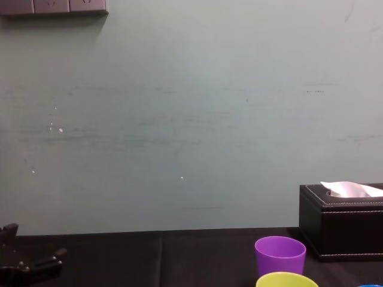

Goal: Stack the three plastic cups sequentially using one hand.

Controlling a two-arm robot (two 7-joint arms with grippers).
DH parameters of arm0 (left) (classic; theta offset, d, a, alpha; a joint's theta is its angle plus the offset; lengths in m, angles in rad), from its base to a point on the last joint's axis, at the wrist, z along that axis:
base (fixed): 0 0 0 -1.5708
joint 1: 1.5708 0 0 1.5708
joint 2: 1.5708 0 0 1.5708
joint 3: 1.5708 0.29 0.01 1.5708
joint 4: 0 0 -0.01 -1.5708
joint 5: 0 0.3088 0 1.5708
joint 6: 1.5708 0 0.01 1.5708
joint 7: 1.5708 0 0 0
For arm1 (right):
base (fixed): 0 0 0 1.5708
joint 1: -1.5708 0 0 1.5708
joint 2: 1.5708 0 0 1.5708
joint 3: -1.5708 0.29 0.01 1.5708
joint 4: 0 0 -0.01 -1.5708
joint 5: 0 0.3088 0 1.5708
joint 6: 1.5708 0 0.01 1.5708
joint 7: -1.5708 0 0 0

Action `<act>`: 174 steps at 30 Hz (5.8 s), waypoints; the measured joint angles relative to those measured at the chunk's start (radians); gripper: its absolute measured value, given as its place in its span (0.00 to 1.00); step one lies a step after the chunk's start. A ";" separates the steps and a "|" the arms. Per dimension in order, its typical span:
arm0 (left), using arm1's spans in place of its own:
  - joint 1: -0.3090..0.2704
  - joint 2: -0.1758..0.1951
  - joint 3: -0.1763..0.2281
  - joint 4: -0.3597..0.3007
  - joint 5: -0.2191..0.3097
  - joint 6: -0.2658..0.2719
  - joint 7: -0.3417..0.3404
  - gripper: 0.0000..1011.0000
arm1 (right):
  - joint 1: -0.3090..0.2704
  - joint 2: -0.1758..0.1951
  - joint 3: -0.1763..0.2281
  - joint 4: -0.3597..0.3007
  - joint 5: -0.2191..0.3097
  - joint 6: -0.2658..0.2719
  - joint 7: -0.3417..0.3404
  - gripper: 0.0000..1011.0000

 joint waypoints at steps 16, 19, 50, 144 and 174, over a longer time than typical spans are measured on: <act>0.000 0.000 0.000 0.000 0.000 0.000 0.000 1.00 | -0.045 -0.039 -0.012 -0.020 -0.007 -0.021 0.074 0.99; 0.000 0.000 0.000 0.000 0.000 0.000 0.000 1.00 | -0.042 -0.048 -0.015 -0.023 -0.006 -0.017 0.087 0.99; 0.000 0.000 0.000 0.000 0.000 0.000 0.000 1.00 | 0.094 -0.176 -0.050 0.049 -0.052 0.045 0.167 0.99; 0.000 0.000 0.000 0.000 0.000 0.000 0.000 1.00 | 0.385 -0.230 -0.012 0.034 0.020 0.336 0.272 0.74; 0.000 0.000 0.000 0.000 0.000 0.000 0.000 1.00 | 0.576 -0.292 -0.148 0.175 0.033 0.366 0.243 0.74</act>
